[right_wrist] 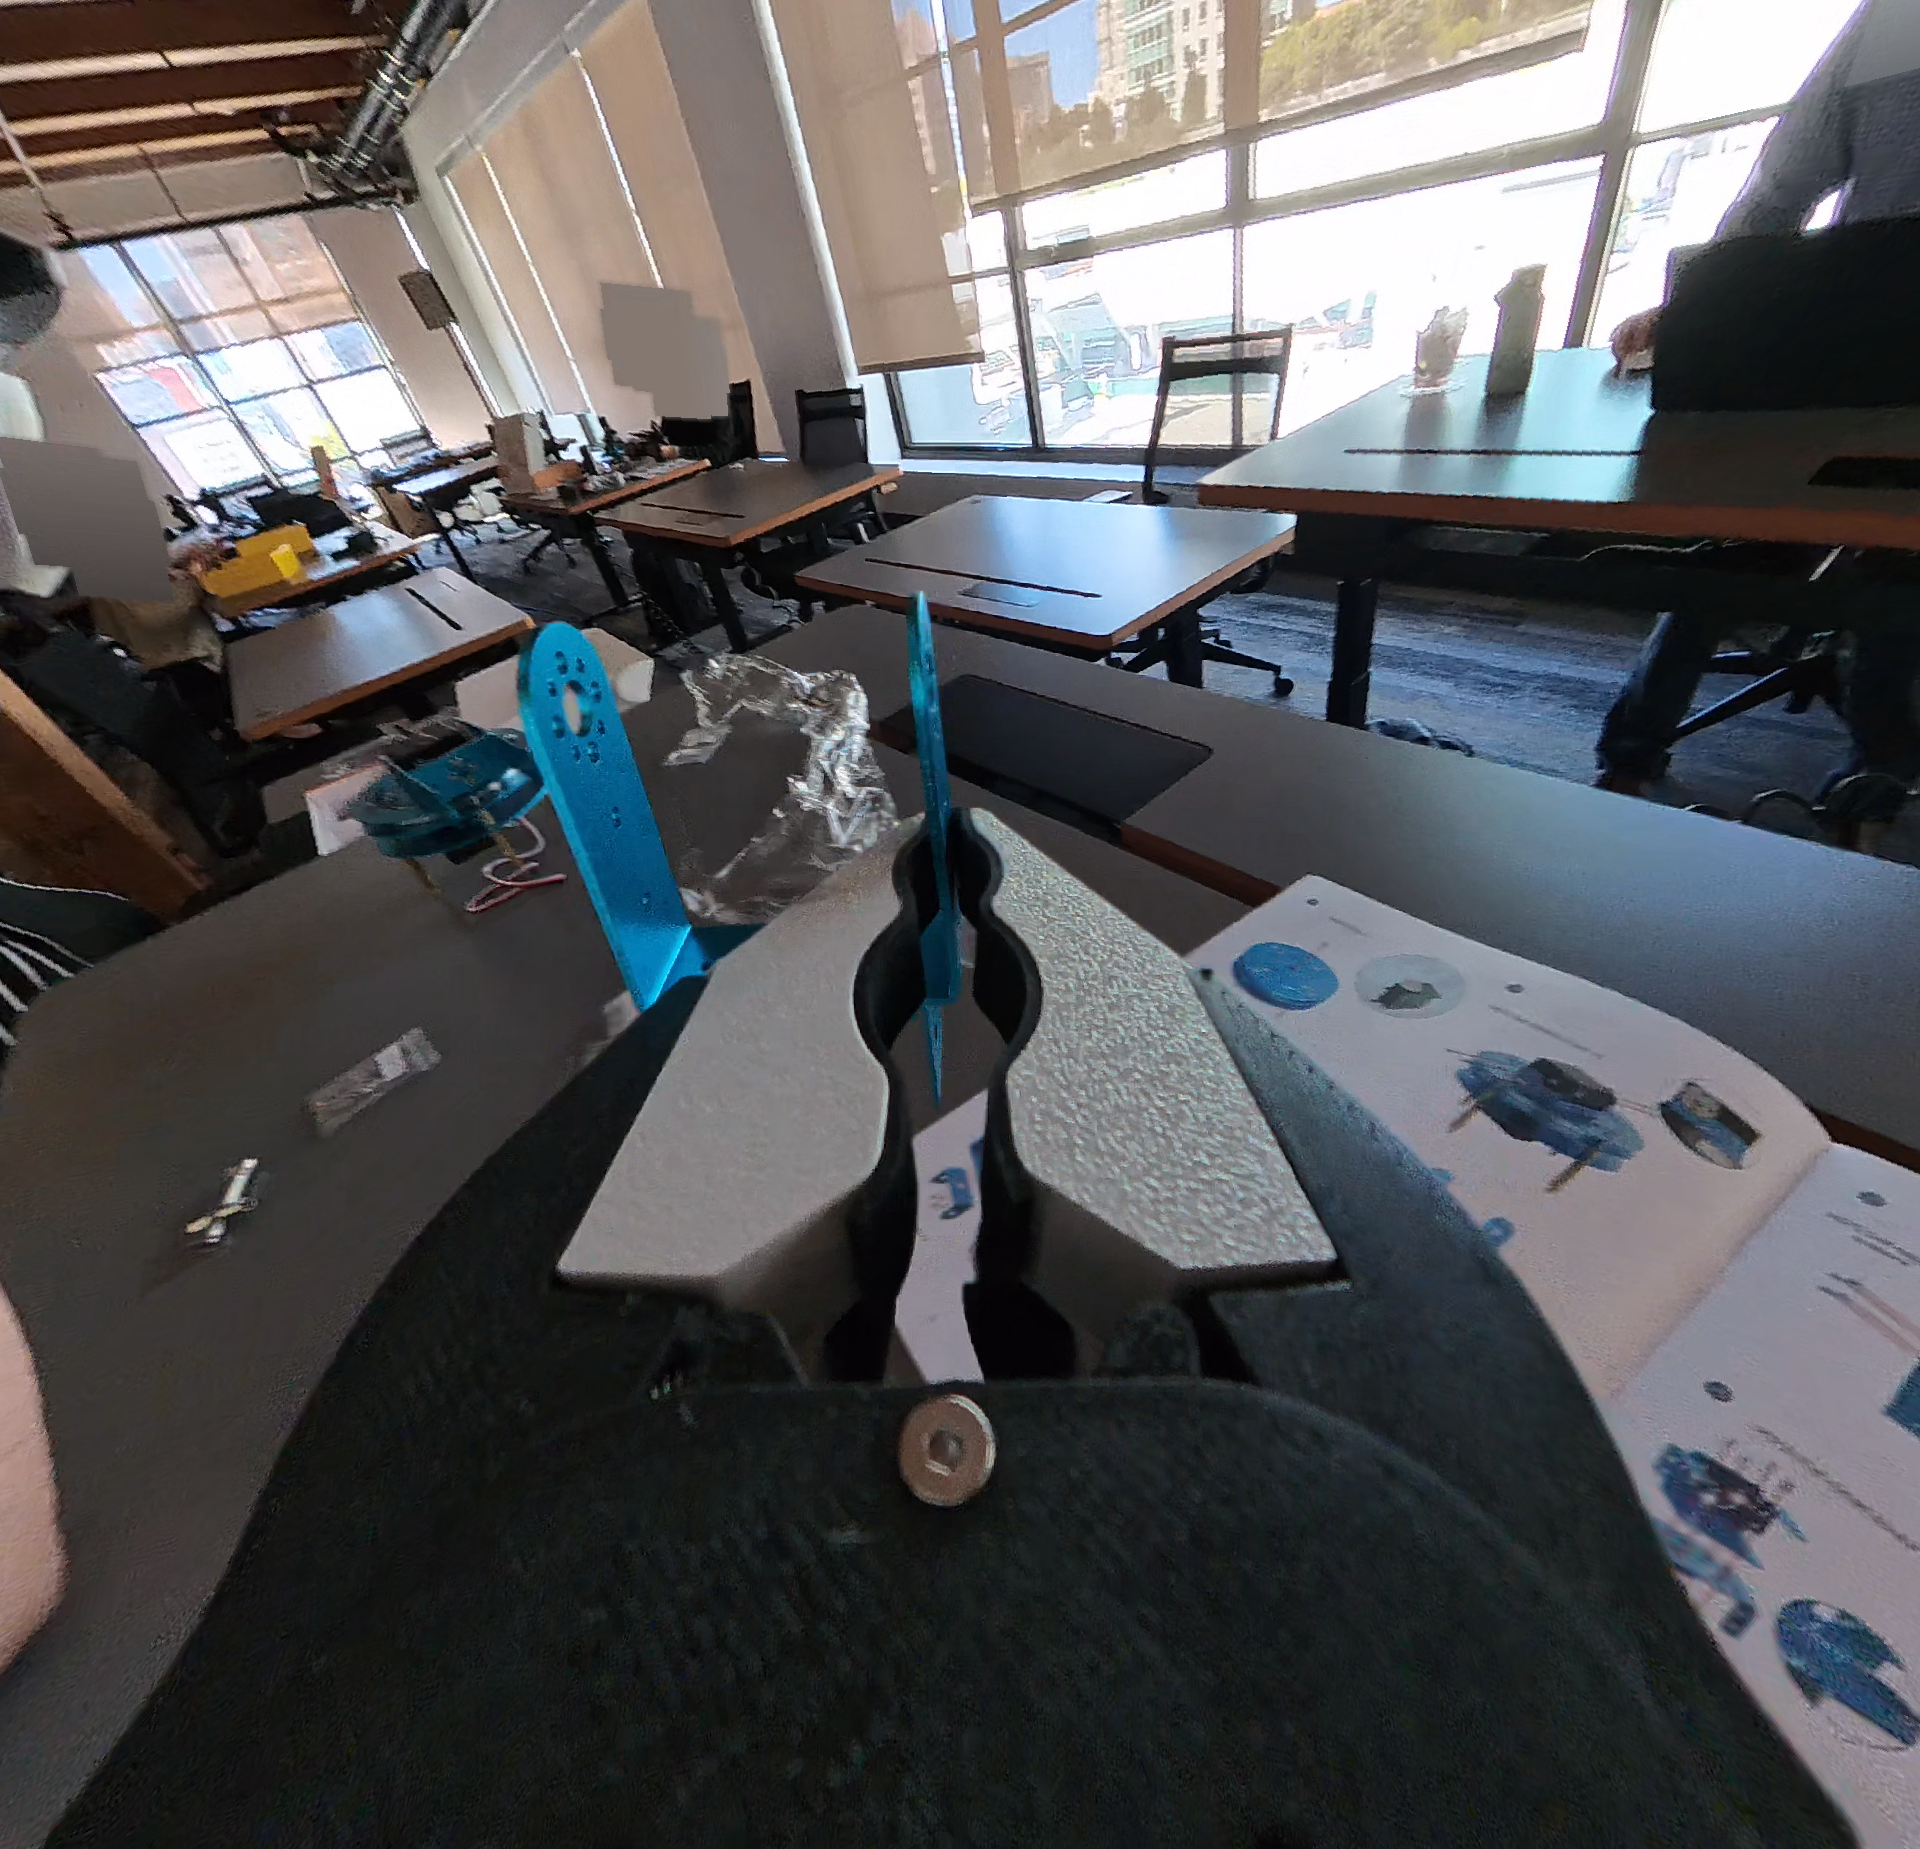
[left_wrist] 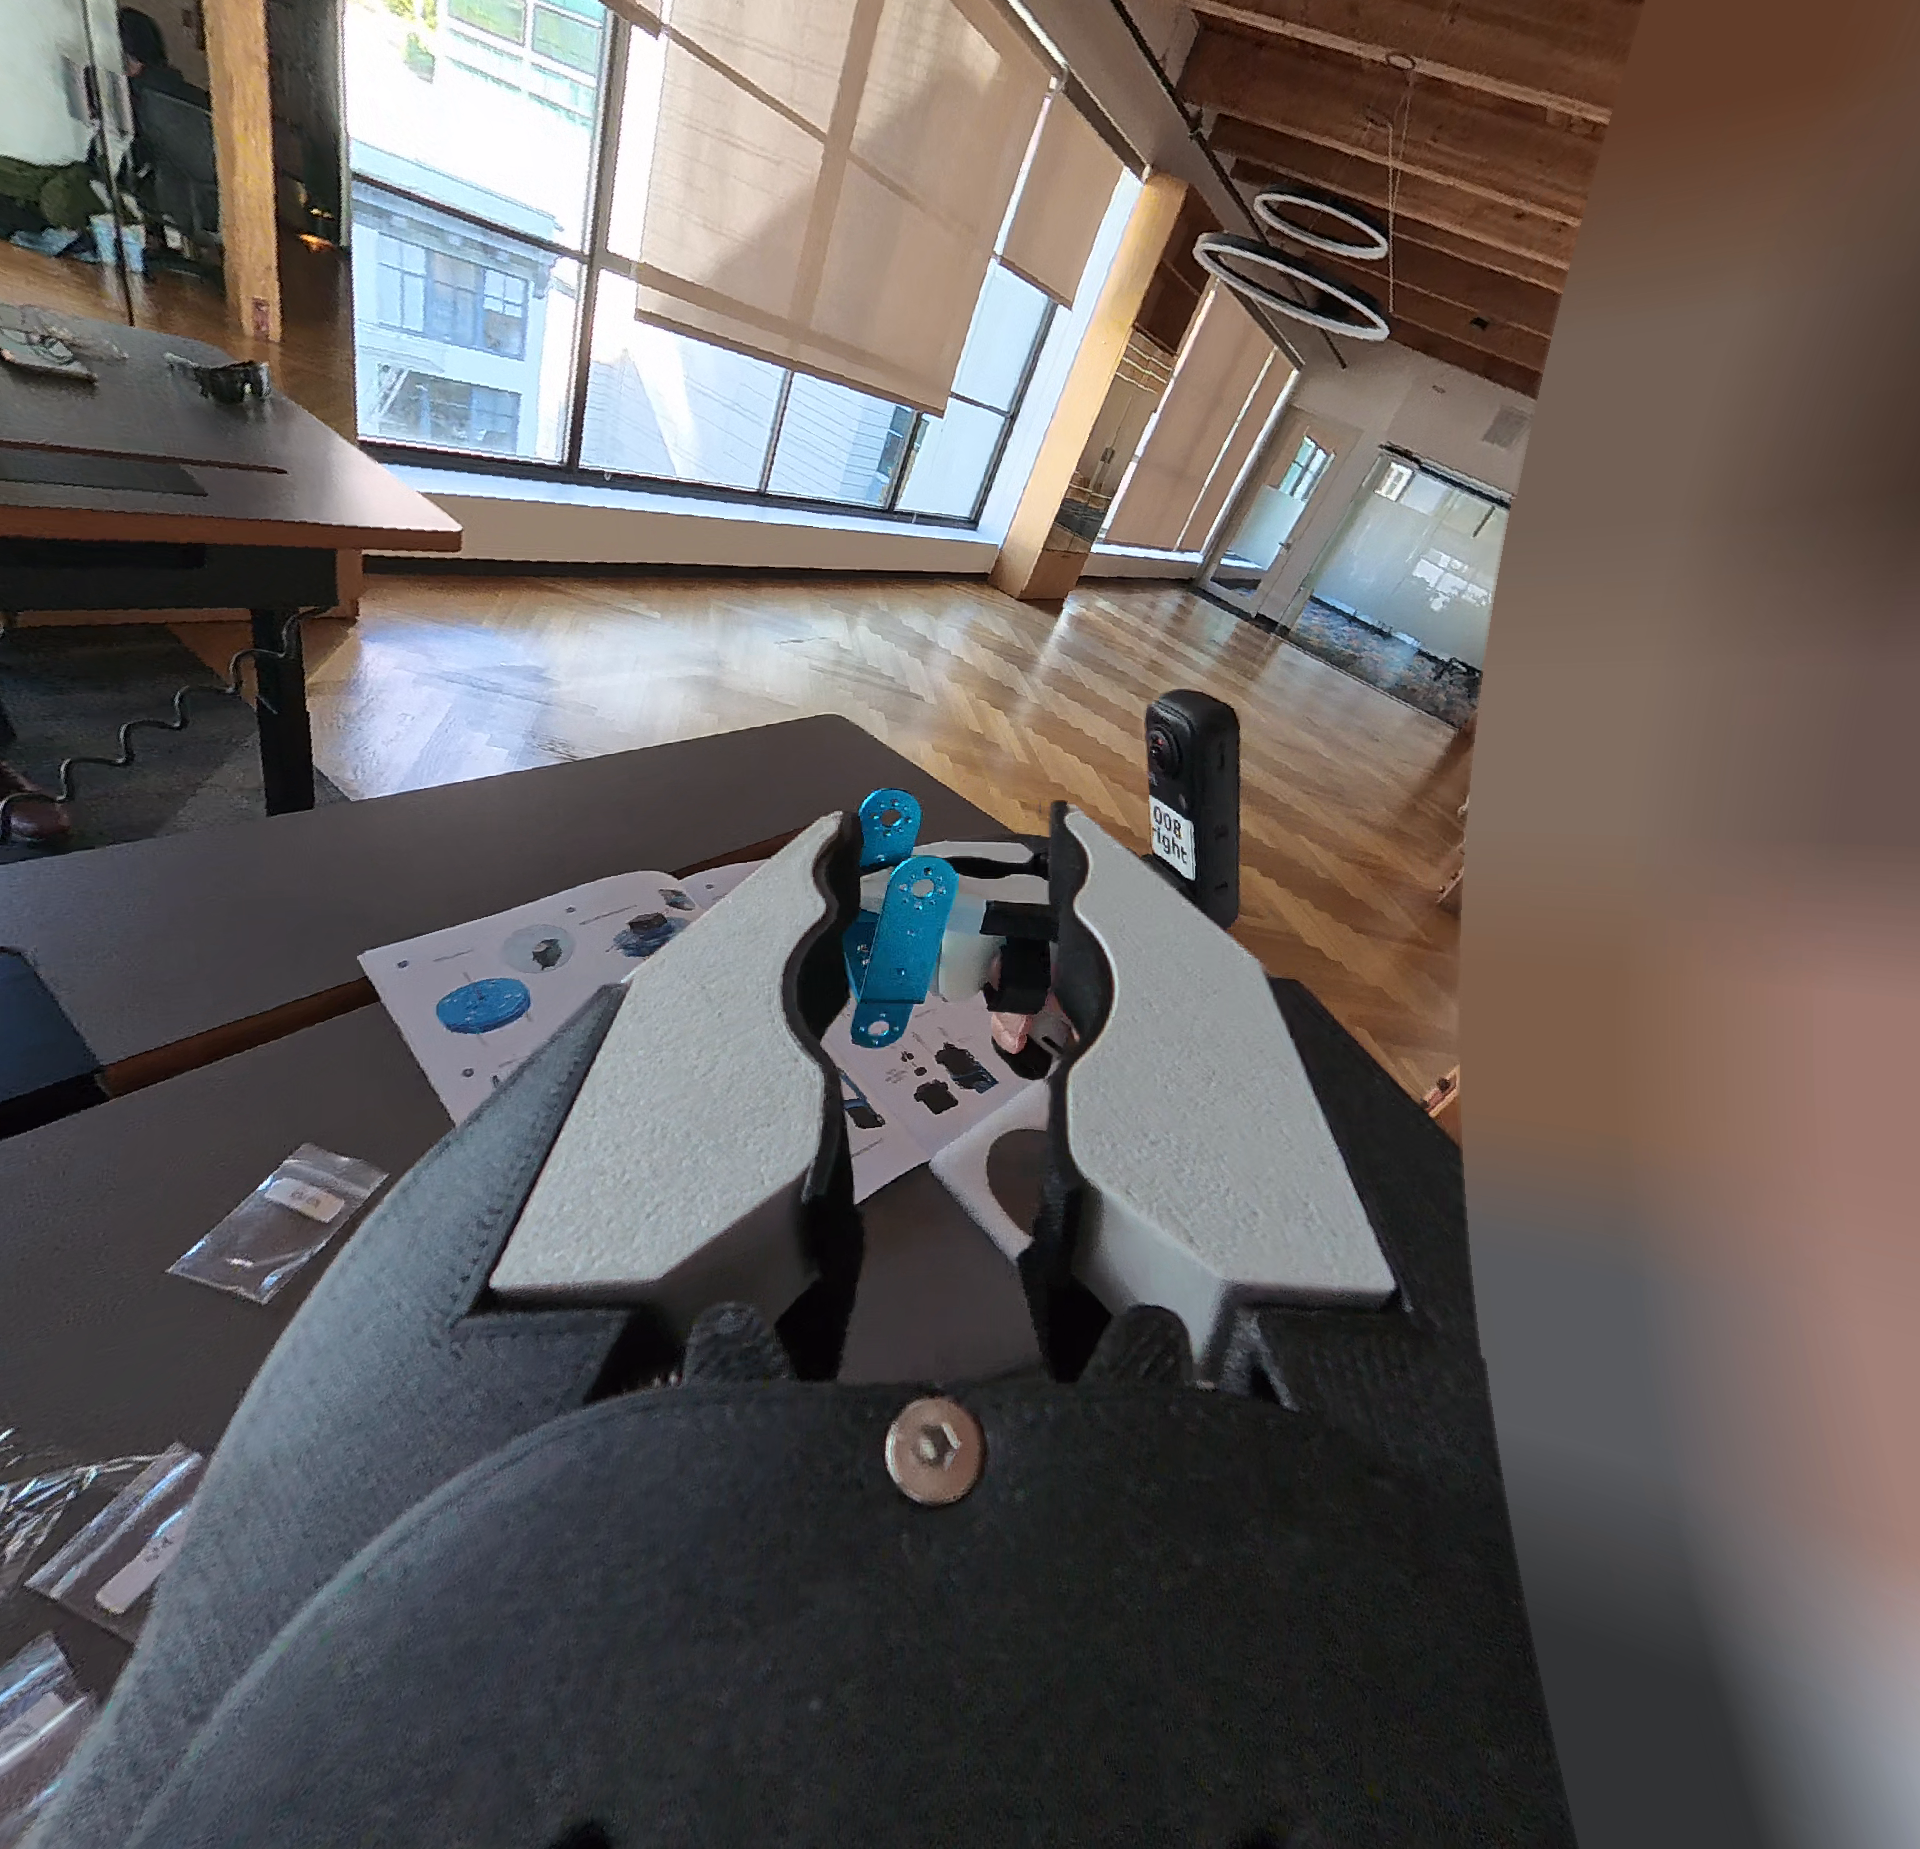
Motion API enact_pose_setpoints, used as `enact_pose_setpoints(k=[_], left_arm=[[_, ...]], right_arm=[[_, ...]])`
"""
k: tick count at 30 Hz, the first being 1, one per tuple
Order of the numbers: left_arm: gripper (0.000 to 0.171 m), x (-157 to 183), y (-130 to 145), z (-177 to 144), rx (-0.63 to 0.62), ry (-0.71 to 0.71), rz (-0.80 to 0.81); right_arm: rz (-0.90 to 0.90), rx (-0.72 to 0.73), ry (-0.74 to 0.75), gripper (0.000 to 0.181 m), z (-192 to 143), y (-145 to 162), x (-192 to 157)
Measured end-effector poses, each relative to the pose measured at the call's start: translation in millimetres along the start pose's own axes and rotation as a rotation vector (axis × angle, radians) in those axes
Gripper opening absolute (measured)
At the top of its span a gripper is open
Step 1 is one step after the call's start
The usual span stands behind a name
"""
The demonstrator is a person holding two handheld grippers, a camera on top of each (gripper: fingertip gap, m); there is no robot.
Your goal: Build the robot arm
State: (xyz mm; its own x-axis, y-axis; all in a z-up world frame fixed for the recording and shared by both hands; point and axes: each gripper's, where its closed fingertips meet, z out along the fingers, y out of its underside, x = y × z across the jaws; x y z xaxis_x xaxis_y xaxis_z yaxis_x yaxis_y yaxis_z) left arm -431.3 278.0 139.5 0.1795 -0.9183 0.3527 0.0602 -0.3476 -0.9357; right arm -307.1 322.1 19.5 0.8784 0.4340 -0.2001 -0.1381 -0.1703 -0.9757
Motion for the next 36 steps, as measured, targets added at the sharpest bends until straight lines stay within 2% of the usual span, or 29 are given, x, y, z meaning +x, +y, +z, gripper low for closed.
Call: enact_pose_setpoints(k=[2,4,7,9,11,13,16,18,20,22,26,30,36], left_arm=[[0.04,8.2,3.8,-0.1,-0.013,-0.016,0.03],[0.042,11.3,23.9,-4.7,-0.064,-0.069,0.034],[0.039,30.1,54.2,-35.7,-0.066,-0.073,-0.019],[0.039,41.2,76.4,-72.7,-0.078,-0.068,-0.046],[0.041,34.7,97.2,-123.2,-0.081,-0.159,-0.085],[0.039,32.3,107.7,-177.4,-0.025,-0.242,-0.13],[0.036,27.8,122.7,-247.9,0.022,-0.389,-0.172],[0.035,22.2,134.7,-282.5,0.013,-0.482,-0.202],[0.034,22.4,139.0,-304.3,0.032,-0.512,-0.231],[0.033,23.6,141.8,-318.3,0.038,-0.51,-0.255],[0.033,17.4,153.7,-340.9,-0.024,-0.521,-0.269],[0.033,9.7,162.6,-358.0,-0.046,-0.468,-0.302],[0.032,-2.0,154.6,-388.7,-0.05,-0.357,-0.256]], right_arm=[[0.049,0.002,0.0,0.0,-9.3,-3.7,-13.1],[0.096,0.0,-0.01,0.0,-24.8,-2.8,-34.1],[0.173,-0.132,-0.034,0.001,-44.9,33.3,-74.4],[0.292,-0.26,-0.168,0.0,-42.3,65.1,-127.6],[0.328,-0.397,-0.331,0.001,-27.9,91.0,-189.8],[0.235,-0.575,-0.402,0.001,-10.8,123.7,-233.7],[0.035,-0.797,-0.423,0.001,7.3,170.8,-269.4],[-0.045,-0.883,-0.419,0.001,17.1,194.7,-284.2],[-0.117,-0.961,-0.417,0.0,23.3,215.9,-296.2],[-0.202,-1.034,-0.434,0.001,21.1,232.1,-306.5],[-0.337,-1.087,-0.403,0.0,17.4,253.0,-309.4],[-0.417,-1.132,-0.361,0.0,21.4,266.4,-309.4],[-0.507,-1.133,-0.271,0.001,39.9,271.5,-307.8]])
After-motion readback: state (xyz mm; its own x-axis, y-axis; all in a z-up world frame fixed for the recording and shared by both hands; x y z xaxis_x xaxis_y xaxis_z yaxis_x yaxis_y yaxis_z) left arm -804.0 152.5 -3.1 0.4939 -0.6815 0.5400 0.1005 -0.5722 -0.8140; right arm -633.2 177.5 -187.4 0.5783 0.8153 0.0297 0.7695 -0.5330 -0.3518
